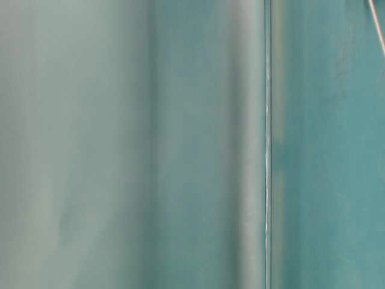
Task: Insert the wire into the hole on the right side and pull it with the left arm.
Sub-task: 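Move the right gripper down over the white wire's free end, then close the right gripper on the white wire near its tip, then carry the wire tip with the right gripper toward the white bracket hole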
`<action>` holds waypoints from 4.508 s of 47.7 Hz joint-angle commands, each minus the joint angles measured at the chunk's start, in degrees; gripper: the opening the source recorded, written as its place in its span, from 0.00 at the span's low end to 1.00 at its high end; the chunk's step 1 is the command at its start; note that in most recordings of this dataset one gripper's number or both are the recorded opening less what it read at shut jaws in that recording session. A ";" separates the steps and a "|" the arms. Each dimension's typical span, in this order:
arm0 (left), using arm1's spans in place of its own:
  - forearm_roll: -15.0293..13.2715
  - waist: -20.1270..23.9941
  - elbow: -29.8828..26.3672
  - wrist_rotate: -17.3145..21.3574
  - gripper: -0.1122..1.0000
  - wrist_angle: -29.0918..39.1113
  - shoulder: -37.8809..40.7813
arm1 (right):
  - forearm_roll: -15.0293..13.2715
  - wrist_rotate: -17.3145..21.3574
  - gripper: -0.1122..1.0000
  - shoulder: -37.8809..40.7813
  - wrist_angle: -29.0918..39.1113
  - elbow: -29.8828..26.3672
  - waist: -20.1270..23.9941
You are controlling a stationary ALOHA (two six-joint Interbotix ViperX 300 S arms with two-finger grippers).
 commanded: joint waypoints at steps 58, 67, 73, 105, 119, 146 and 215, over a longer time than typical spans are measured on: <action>-0.18 1.05 -0.97 -0.26 0.72 -4.48 23.03 | 0.53 0.62 0.77 28.83 -0.26 -6.86 1.49; -0.18 1.58 -1.32 -0.35 0.72 -4.39 24.52 | 0.62 0.79 0.77 33.31 -0.26 -8.61 2.37; -0.26 1.58 -1.49 -0.35 0.72 -4.48 25.05 | 0.53 1.05 0.77 36.30 -0.26 -10.11 2.37; -0.35 1.67 -1.49 -0.44 0.72 -4.22 25.40 | 0.62 1.14 0.77 45.79 1.76 -15.64 2.37; -0.35 1.58 -1.49 -0.44 0.72 -4.13 25.40 | 0.62 1.14 0.77 48.43 2.46 -16.79 2.37; -0.44 1.67 -1.41 -0.44 0.71 -4.04 25.40 | 0.62 1.14 0.77 49.22 2.46 -17.14 1.32; -0.44 1.67 -1.93 -0.79 0.70 -4.04 25.40 | 0.09 0.53 0.11 35.42 11.34 -17.31 1.23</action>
